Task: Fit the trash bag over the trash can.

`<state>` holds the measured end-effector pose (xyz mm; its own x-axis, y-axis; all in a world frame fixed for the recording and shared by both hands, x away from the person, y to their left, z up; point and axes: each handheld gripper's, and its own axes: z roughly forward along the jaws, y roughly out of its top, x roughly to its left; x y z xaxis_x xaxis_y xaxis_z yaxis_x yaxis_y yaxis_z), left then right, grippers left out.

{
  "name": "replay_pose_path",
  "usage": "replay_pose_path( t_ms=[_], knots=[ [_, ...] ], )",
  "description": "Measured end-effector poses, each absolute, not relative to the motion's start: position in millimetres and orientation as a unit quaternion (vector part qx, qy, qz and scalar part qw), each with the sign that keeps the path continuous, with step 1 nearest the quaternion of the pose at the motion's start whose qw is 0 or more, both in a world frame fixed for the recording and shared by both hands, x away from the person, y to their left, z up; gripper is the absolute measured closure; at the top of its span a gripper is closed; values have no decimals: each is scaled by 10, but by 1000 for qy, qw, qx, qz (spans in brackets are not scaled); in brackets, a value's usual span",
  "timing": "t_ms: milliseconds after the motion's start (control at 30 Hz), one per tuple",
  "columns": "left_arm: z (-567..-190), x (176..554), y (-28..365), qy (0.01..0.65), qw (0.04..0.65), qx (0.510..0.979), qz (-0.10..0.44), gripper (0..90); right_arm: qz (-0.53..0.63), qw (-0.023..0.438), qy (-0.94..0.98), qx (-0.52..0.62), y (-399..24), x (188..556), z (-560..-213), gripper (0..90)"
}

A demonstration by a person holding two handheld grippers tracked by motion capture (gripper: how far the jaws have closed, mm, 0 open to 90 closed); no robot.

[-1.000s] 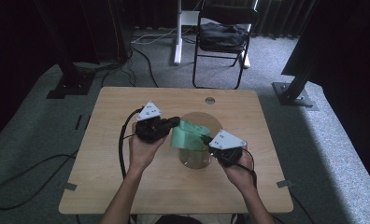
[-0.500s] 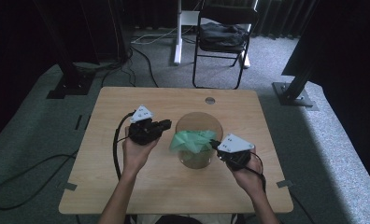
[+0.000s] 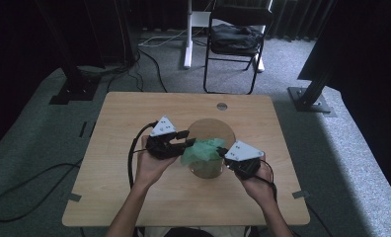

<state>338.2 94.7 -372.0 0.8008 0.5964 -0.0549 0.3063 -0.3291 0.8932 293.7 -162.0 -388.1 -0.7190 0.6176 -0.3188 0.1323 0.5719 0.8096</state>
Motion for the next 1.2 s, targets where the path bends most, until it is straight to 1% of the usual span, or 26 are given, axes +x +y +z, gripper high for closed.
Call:
replay_pose_path(
  t_ms=[133, 300, 367, 533, 633, 667, 700, 767, 833, 867, 900, 933, 967, 1000, 1067, 1200],
  knots=[
    [-3719, 3365, 863, 269, 501, 810, 145, 540, 406, 300, 834, 222, -1598, 2941, -3870, 900],
    [-3725, 3344, 800, 259, 499, 814, 145, 498, 406, 298, 835, 221, -1579, 2950, -3867, 900],
    [-3735, 3328, 757, 248, 499, 817, 146, 491, 406, 297, 835, 222, -1576, 2952, -3866, 900],
    [-3763, 3321, 682, 244, 485, 825, 157, 471, 408, 297, 835, 220, -1573, 2950, -3854, 900],
    [-3792, 3321, 624, 240, 472, 833, 164, 476, 408, 297, 835, 219, -1562, 2951, -3849, 900],
    [-3802, 3322, 605, 237, 466, 836, 167, 500, 408, 297, 835, 218, -1560, 2951, -3846, 900],
    [-3808, 3324, 597, 237, 464, 837, 169, 548, 407, 298, 836, 217, -1559, 2951, -3843, 900],
    [-3807, 3342, 605, 240, 465, 836, 167, 677, 408, 297, 836, 216, -1561, 2944, -3838, 900],
    [-3801, 3352, 615, 243, 467, 834, 167, 786, 406, 297, 837, 215, -1563, 2939, -3838, 900],
    [-3801, 3352, 615, 243, 467, 834, 167, 786, 405, 297, 837, 215, -1566, 2936, -3838, 900],
    [-3777, 3382, 661, 259, 472, 826, 170, 842, 403, 297, 838, 216, -1581, 2929, -3847, 900],
    [-3764, 3397, 689, 266, 476, 821, 169, 842, 403, 297, 838, 216, -1581, 2929, -3847, 900],
    [-3741, 3423, 746, 281, 481, 813, 172, 888, 401, 297, 839, 217, -1603, 2922, -3856, 900],
    [-3731, 3435, 774, 286, 482, 810, 173, 896, 400, 297, 839, 218, -1616, 2918, -3859, 900],
    [-3731, 3435, 774, 286, 482, 810, 173, 899, 400, 297, 839, 219, -1628, 2914, -3862, 900],
    [-3706, 3467, 889, 306, 487, 798, 181, 900, 397, 298, 839, 222, -1667, 2895, -3864, 900]
  ],
)
